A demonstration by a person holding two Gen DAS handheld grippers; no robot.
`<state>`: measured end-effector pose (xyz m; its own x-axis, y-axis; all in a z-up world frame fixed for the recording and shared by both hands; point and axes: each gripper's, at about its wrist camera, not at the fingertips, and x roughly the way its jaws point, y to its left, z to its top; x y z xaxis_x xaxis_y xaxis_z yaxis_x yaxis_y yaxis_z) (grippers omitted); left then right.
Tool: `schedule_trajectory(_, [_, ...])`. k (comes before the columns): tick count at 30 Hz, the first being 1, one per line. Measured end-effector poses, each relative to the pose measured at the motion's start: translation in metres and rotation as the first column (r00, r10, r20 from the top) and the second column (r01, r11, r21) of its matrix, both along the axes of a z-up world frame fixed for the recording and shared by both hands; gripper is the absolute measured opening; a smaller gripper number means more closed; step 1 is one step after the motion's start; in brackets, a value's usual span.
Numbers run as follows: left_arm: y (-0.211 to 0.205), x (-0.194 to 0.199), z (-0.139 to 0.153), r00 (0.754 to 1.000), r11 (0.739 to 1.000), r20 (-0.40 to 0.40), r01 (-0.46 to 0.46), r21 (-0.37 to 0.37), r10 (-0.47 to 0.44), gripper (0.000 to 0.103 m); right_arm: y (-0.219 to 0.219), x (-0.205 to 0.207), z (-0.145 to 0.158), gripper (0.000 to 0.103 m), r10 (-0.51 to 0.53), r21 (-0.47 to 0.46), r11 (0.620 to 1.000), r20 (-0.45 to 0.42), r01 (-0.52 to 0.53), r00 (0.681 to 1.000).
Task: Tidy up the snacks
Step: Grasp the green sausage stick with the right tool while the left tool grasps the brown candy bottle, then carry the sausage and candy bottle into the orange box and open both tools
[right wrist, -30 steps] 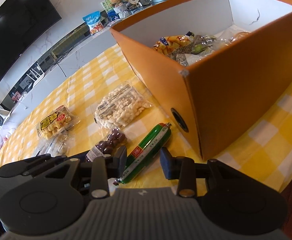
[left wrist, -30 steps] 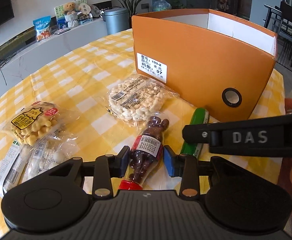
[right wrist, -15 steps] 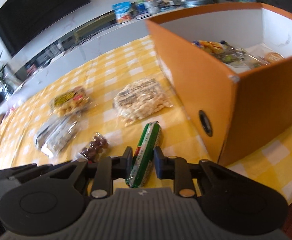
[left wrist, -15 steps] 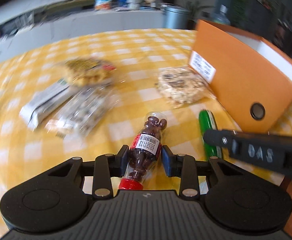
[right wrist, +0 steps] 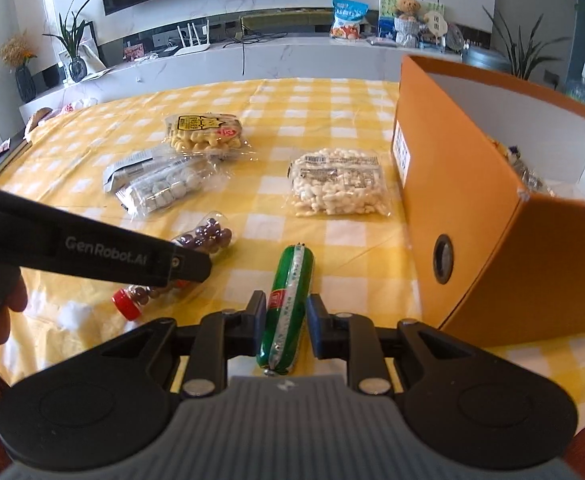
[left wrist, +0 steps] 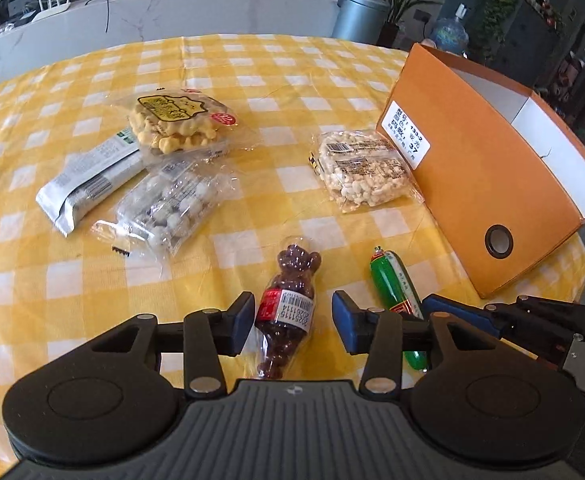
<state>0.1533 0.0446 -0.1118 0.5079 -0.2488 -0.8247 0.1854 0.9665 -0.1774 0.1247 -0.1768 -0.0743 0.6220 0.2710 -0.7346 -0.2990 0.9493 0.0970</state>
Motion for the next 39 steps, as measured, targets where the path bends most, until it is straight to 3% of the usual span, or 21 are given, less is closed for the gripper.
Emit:
schedule_trajectory(6, [-0.007, 0.002, -0.002, 0.999, 0.997, -0.032, 0.018, 0.071, -0.016, 0.043, 0.008, 0.007, -0.004, 0.022, -0.005, -0.025, 1.0, 0.005, 0.005, 1.0])
schedule_trajectory(17, [-0.008, 0.001, -0.007, 1.0, 0.997, -0.014, 0.005, 0.072, -0.004, 0.034, 0.005, 0.014, -0.011, 0.022, -0.005, 0.01, 1.0, -0.011, 0.005, 1.0])
schedule_trajectory(23, [-0.005, -0.007, -0.004, 1.0, 0.999, -0.004, -0.022, 0.032, 0.022, 0.034, 0.001, 0.016, -0.009, 0.02, -0.005, 0.035, 0.999, -0.028, 0.006, 1.0])
schedule_trajectory(29, [-0.006, -0.02, 0.009, 0.998, 0.999, 0.025, -0.05, -0.009, 0.05, 0.034, -0.005, 0.009, 0.005, 0.02, 0.002, 0.055, 0.998, 0.016, -0.003, 1.0])
schedule_trajectory(39, [-0.018, -0.037, 0.065, 0.988, 0.993, 0.137, -0.061, -0.102, 0.075, 0.034, -0.025, -0.01, 0.049, 0.02, 0.017, 0.108, 0.994, 0.139, -0.032, 0.99])
